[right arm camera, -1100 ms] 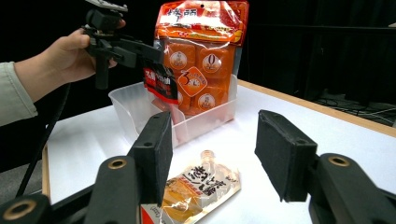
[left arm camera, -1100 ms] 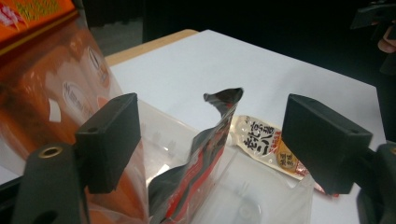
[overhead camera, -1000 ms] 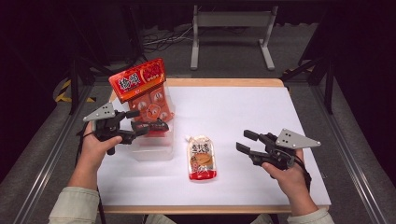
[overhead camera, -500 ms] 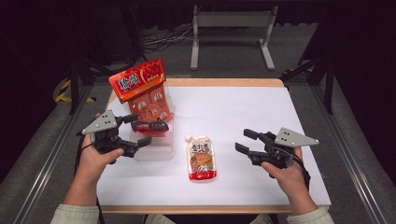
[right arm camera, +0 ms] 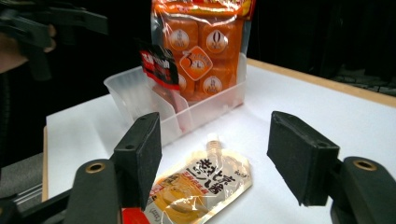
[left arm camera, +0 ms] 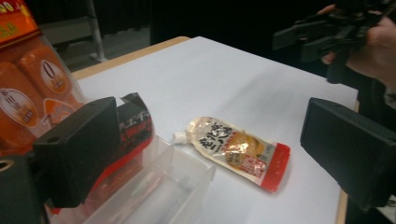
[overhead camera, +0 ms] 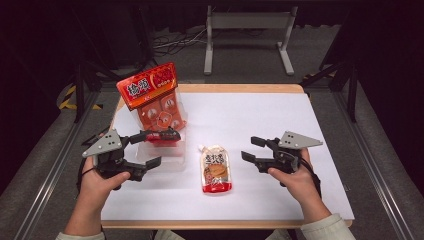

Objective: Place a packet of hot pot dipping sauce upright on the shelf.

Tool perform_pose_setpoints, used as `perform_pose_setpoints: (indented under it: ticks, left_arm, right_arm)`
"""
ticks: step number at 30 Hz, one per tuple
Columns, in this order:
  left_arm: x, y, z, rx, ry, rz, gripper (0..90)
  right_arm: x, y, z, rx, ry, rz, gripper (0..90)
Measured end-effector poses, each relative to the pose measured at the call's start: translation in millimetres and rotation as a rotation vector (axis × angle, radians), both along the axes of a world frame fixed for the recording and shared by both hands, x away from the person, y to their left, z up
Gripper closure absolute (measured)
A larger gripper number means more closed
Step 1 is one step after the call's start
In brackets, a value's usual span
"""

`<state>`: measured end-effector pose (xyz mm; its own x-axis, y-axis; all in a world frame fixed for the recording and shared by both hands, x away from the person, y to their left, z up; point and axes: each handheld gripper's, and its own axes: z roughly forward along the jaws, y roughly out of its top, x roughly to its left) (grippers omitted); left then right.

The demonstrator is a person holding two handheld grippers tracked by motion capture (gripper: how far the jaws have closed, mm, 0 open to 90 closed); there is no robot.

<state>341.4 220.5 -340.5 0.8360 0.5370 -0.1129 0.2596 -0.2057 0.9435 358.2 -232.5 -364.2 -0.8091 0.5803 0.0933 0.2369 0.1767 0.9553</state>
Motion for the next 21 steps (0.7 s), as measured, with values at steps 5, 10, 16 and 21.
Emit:
perform_pose_setpoints:
  ticks: [5, 10, 16, 21]
  left_arm:
    - [-3.4, 0.6, -0.6, 0.006, 0.028, -0.008, 9.6]
    - [-6.1, 2.0, -0.1, 0.004, 0.043, -0.009, 10.5]
    - [-5.6, 3.2, -1.3, 0.011, 0.053, 0.007, 10.5]
    - [-5.2, 2.5, -2.7, 0.011, 0.053, 0.005, 10.4]
  right_arm:
    - [14.4, 11.4, -3.0, -0.045, 0.015, 0.013, 35.5]
    - [33.2, 25.7, -12.5, -0.089, 0.058, 0.035, 35.9]
    - [54.3, 40.7, -29.0, -0.084, 0.192, 0.128, 43.1]
    - [64.6, 50.9, -39.4, -0.167, 0.185, 0.09, 40.3]
